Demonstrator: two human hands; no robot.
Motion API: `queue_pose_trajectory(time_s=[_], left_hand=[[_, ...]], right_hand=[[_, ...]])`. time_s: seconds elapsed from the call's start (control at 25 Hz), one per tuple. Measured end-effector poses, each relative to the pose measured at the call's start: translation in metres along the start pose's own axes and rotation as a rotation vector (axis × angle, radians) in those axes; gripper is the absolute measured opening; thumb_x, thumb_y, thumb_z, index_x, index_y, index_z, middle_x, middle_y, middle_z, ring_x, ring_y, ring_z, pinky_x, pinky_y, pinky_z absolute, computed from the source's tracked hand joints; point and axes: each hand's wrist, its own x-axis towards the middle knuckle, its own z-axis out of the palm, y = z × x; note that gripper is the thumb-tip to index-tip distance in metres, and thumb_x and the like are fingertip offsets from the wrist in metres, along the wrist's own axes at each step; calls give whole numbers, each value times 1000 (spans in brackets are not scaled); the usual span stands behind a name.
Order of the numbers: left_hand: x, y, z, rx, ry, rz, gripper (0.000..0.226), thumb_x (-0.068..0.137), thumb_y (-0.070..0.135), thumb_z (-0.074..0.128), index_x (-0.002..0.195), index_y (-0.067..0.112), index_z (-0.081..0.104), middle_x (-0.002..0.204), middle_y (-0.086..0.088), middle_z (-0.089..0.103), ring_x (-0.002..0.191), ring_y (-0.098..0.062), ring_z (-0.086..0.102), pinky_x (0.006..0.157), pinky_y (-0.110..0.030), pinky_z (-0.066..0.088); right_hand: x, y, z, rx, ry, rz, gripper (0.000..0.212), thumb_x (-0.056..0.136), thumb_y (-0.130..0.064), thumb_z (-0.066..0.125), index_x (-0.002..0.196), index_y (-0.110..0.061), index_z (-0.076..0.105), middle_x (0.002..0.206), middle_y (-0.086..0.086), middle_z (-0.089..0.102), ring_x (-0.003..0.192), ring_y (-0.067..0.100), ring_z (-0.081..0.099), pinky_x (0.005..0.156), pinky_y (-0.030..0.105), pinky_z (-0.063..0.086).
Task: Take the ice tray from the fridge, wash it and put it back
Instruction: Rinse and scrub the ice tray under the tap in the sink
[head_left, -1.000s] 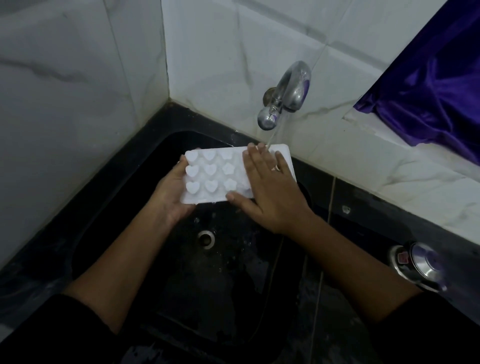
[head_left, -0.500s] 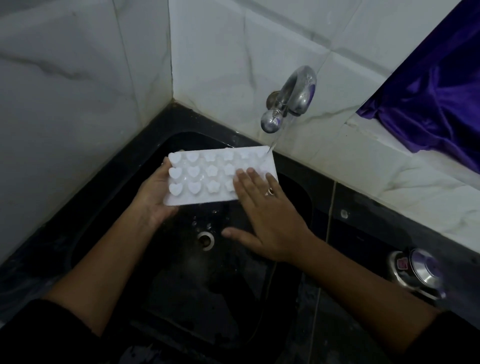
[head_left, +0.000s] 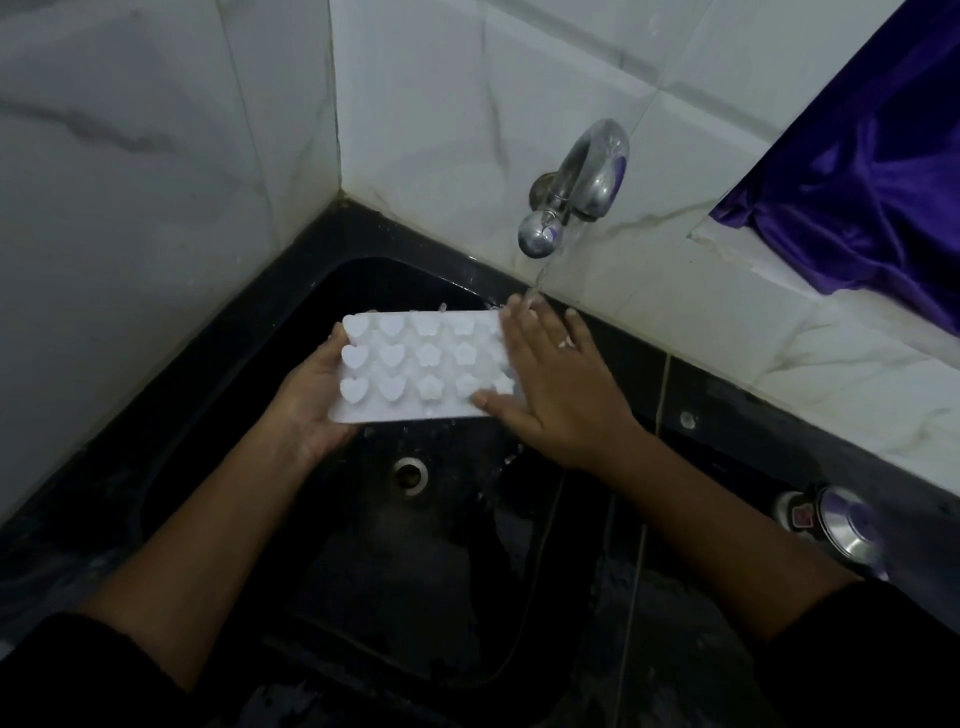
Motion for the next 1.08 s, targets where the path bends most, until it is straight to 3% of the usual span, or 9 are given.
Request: queue_pose_trajectory(time_s=[0.08,0.24,0.44,0.52,0.68,0.84,0.96,1.0,1.08], left_hand=[[0,-1,0,0,9,28,59,101,48,65,150,15,57,143,-11,67,122,-30,70,90,-48,61],[2,14,-16,-161,60,-4,51,104,49,64,143,16,63,143,-8,68,121,-26,71,92,-46,59],[-3,11,-9,-55,29,16,45,106,49,58,134,15,66,126,-8,74,109,-25,76,82,-40,63],[-6,16,-10,-98,53,26,44,107,50,54,125,13,70,120,-8,77,103,-24,78,79,-39,64],[-8,13,-23,-61,82,34,54,108,50,52,144,11,61,137,-11,70,112,-25,75,81,-39,64],[-20,8,-8,-37,61,29,48,108,49,51,133,11,67,128,-12,75,105,-27,78,79,-40,65],[-26,16,-7,-50,87,47,45,109,47,51,131,12,67,122,-12,78,101,-26,79,76,-40,66],[-27,17,-8,-31,91,53,47,108,48,54,135,12,66,126,-11,76,104,-26,78,78,-41,66],[-27,18,-11,-7,86,48,50,107,48,56,140,12,65,130,-11,75,108,-27,77,79,-40,65]], right_hand=[[5,2,-1,19,10,48,101,97,-82,14,166,-9,7,175,11,1,161,23,-4,130,51,2],[-22,-10,12,-41,-78,-136,102,96,-84,14,166,-10,5,174,10,-5,161,22,-10,130,50,-1],[8,0,3,66,37,55,100,97,-80,12,166,-8,6,175,11,1,162,24,-1,130,50,2],[-4,-15,9,92,9,-14,100,96,-80,12,166,-9,3,175,10,-5,161,22,-7,130,48,-1],[-11,-16,23,141,-41,4,94,99,-77,12,167,-14,1,174,8,-7,161,21,-8,131,48,3],[17,-10,16,466,-57,176,73,107,-63,22,167,-29,0,175,5,5,158,25,20,126,43,23],[18,-23,13,869,97,304,60,112,-47,33,166,-27,17,150,-10,47,128,7,51,99,13,39],[17,-29,14,1021,165,361,55,112,-42,37,163,-25,27,139,-16,52,119,2,55,93,7,42],[17,-34,19,1336,260,481,41,111,-35,46,149,-20,50,127,-10,65,108,7,65,92,19,54]])
